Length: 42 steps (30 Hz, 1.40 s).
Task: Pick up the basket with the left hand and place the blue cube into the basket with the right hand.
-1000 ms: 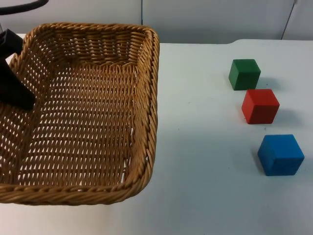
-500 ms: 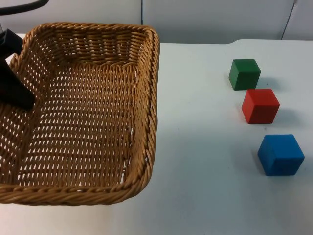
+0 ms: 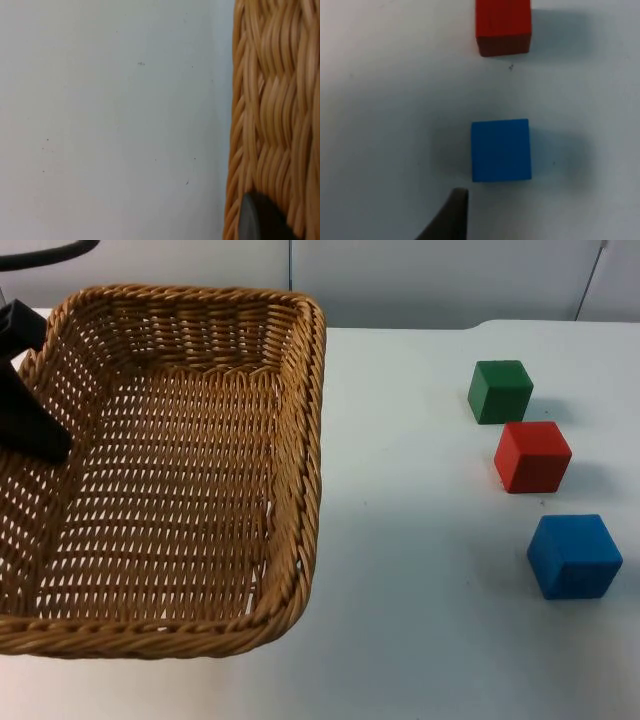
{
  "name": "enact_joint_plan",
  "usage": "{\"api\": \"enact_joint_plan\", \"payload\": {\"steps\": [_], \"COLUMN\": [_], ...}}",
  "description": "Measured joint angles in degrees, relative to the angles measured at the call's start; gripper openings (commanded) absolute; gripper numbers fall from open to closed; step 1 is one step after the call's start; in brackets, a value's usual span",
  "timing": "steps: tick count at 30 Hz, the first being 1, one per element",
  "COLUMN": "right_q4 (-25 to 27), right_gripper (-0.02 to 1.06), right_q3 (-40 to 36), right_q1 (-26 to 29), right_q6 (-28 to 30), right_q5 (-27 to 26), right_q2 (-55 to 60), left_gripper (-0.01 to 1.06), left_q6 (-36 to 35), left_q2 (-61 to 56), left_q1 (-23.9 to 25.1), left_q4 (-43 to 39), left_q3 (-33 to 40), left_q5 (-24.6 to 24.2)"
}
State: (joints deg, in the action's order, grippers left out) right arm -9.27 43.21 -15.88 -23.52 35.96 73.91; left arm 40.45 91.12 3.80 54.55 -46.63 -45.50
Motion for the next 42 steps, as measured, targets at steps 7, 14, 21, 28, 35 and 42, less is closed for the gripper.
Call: {"api": "enact_joint_plan", "payload": {"steps": [7,14,21,28,35,42], "right_q4": [-10.4,-10.0,-10.0,-10.9,-12.2,-13.1], "right_gripper": [1.0,1.0,0.97,0.96,0.96,0.93], "right_q3": [0.0,0.0,0.1,0.1,1.5,4.6], "right_q1": [-4.2,-5.1,-5.1,-5.1,-5.1,-5.1], "right_q6": [-17.1,-19.5,-21.4,-22.6,-23.8,-24.2], "right_q5": [-7.0,-14.4,-19.5,-24.5,-25.8,-24.5], "right_q2": [8.9,16.1,24.6,31.9,34.7,35.0], "left_gripper": [0.0,0.0,0.0,0.0,0.0,0.0], "left_q6": [0.0,0.0,0.0,0.0,0.0,0.0], "left_q2": [0.0,0.0,0.0,0.0,0.0,0.0], "left_q1": [0.0,0.0,0.0,0.0,0.0,0.0], "left_q4": [0.0,0.0,0.0,0.0,0.0,-0.1], "left_q3": [0.0,0.0,0.0,0.0,0.0,0.0], "left_q5": [0.0,0.0,0.0,-0.1,-0.1,-0.2]}}
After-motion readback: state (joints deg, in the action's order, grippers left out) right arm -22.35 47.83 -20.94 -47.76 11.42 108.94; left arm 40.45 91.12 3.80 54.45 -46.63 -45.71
